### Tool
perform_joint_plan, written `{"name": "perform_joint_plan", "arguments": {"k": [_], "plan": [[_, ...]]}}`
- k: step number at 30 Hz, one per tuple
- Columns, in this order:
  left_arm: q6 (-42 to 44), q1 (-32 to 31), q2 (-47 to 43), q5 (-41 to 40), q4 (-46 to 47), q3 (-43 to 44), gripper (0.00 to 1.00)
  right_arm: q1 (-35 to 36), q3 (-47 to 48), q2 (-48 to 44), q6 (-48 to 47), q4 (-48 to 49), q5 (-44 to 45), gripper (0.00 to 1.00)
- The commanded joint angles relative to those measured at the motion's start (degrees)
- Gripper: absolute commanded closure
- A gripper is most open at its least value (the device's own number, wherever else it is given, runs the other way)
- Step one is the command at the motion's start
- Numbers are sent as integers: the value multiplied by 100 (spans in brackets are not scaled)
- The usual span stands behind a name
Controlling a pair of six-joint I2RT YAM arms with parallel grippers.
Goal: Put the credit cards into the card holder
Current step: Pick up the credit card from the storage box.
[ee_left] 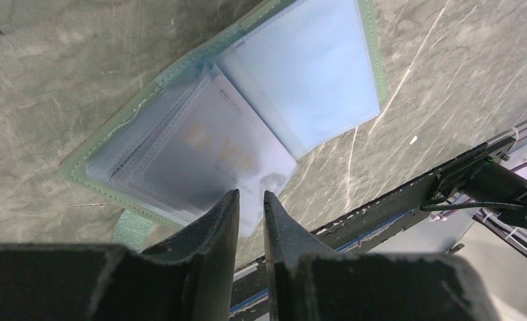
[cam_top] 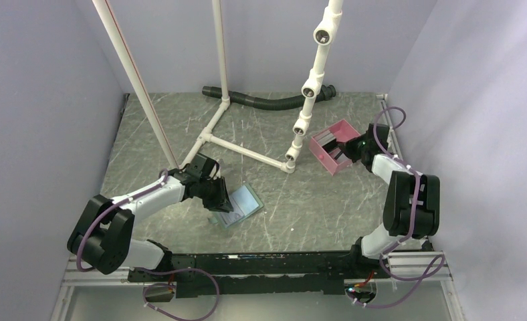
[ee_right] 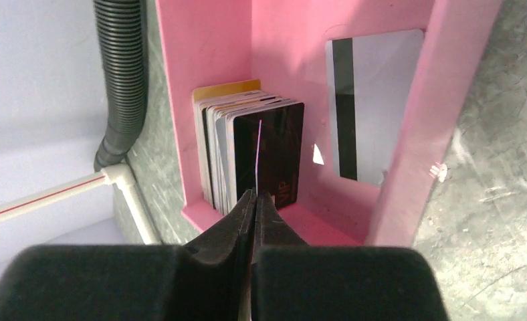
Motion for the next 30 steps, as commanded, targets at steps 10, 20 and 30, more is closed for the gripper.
{"name": "perform_joint_plan", "arguments": {"k": [10, 20, 30], "plan": [[83, -28, -381, 86, -356, 275, 67, -1, 181, -2223, -1752, -1842, 557, 100], [384, 113, -706, 2269, 789, 659, 43, 2047, -384, -4333, -3790, -3348, 388, 100], [-164, -560, -1182, 3255, 2986, 134, 26, 3802, -1294, -4356, -2802, 378, -4233, 100]]}}
